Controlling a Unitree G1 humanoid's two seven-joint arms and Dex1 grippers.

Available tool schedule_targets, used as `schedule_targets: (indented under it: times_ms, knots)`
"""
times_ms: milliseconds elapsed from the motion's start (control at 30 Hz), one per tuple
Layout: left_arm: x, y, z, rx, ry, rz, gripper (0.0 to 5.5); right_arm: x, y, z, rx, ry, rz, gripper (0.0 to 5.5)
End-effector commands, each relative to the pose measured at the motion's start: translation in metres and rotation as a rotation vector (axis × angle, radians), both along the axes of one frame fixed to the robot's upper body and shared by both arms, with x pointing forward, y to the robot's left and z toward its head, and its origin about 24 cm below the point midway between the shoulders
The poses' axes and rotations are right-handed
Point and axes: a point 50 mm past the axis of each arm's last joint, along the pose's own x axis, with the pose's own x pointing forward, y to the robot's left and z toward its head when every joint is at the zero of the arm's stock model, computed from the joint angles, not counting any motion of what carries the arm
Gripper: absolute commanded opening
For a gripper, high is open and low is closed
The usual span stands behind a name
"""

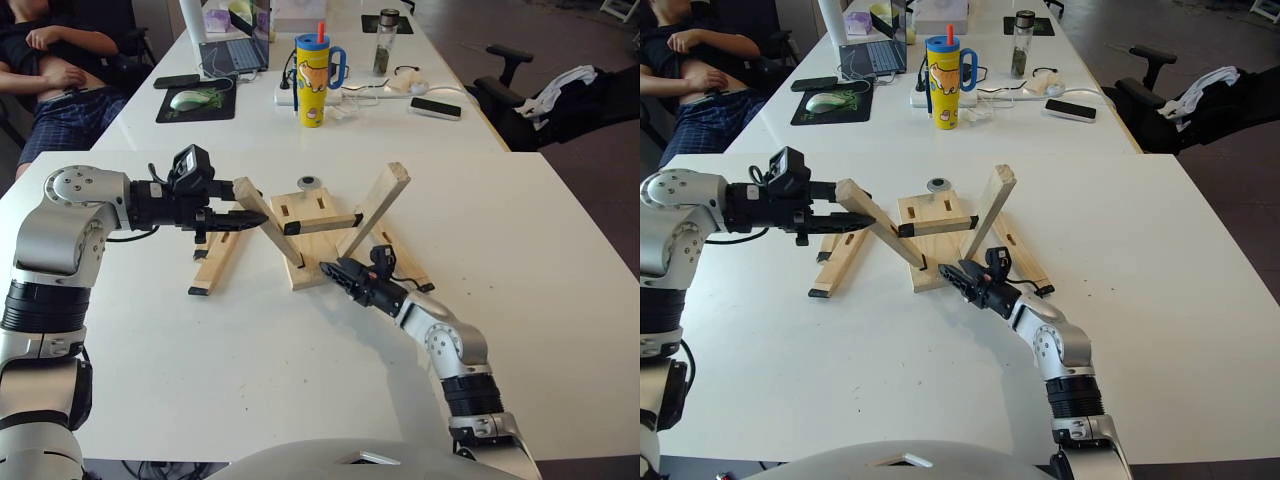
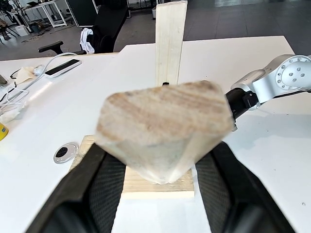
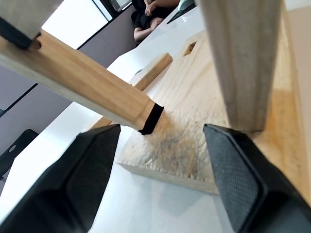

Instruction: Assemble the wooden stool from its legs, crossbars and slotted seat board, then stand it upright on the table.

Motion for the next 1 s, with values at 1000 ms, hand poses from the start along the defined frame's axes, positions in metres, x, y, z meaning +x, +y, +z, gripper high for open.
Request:
schedule_targets:
  times_ms: [1000]
  knots:
    - [0.016,-0.019,-0.045,0.098,0.162,0.033,2.07,-0.037,0.016,0.075,0.071,-0.315,0.038,1.97]
